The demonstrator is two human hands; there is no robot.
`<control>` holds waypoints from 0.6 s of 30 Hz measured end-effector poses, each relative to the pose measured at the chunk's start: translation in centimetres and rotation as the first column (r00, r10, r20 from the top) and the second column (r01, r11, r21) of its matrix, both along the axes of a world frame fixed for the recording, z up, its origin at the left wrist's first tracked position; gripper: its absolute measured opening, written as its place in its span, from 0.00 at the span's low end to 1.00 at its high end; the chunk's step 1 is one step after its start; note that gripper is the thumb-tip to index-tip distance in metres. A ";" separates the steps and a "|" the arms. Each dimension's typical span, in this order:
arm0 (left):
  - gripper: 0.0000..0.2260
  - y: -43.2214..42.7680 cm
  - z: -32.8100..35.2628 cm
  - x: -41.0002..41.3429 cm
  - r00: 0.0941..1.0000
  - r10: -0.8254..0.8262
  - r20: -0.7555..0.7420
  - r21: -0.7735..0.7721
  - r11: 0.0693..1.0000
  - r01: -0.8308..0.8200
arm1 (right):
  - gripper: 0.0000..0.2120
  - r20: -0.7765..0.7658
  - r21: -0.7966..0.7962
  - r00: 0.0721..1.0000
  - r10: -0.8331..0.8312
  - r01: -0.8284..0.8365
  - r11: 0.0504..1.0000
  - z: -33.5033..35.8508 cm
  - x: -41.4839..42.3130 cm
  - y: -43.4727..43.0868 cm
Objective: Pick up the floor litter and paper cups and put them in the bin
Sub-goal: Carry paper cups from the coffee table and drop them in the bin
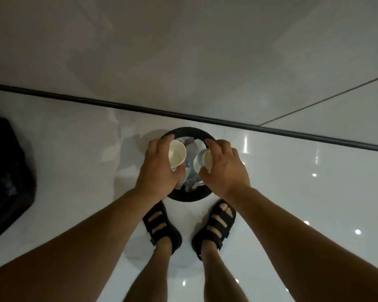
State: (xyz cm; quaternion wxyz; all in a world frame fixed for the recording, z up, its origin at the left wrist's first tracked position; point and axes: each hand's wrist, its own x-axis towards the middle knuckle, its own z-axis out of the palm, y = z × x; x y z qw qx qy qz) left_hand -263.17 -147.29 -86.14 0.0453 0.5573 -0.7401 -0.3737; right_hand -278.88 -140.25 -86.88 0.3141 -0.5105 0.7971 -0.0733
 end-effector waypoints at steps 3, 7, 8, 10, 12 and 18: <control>0.36 1.5 -5.3 0.5 0.998 -0.050 0.042 -0.008 0.999 0.050 | 0.38 -0.024 0.036 0.999 0.032 -0.031 0.999 -5.1 0.4 0.9; 0.32 2.7 -8.3 0.6 0.996 -0.071 0.050 -0.132 0.988 0.077 | 0.39 -0.132 -0.010 0.981 0.143 -0.146 0.989 -8.0 1.3 2.2; 0.30 2.6 -8.5 0.6 0.995 -0.081 0.059 -0.180 0.980 0.090 | 0.40 -0.151 -0.017 0.974 0.168 -0.172 0.985 -8.3 1.5 2.4; 0.29 2.5 -8.6 0.8 0.992 -0.103 0.073 -0.241 0.963 0.118 | 0.41 -0.173 -0.018 0.963 0.209 -0.215 0.976 -8.7 1.8 2.9; 0.30 2.5 -8.3 1.0 0.993 -0.085 0.080 -0.229 0.968 0.101 | 0.43 -0.185 -0.011 0.956 0.226 -0.232 0.973 -8.9 1.9 3.4; 0.32 2.9 -7.9 0.8 0.999 -0.038 0.031 -0.132 0.990 0.042 | 0.46 -0.185 -0.011 0.965 0.187 -0.192 0.981 -9.3 2.1 3.4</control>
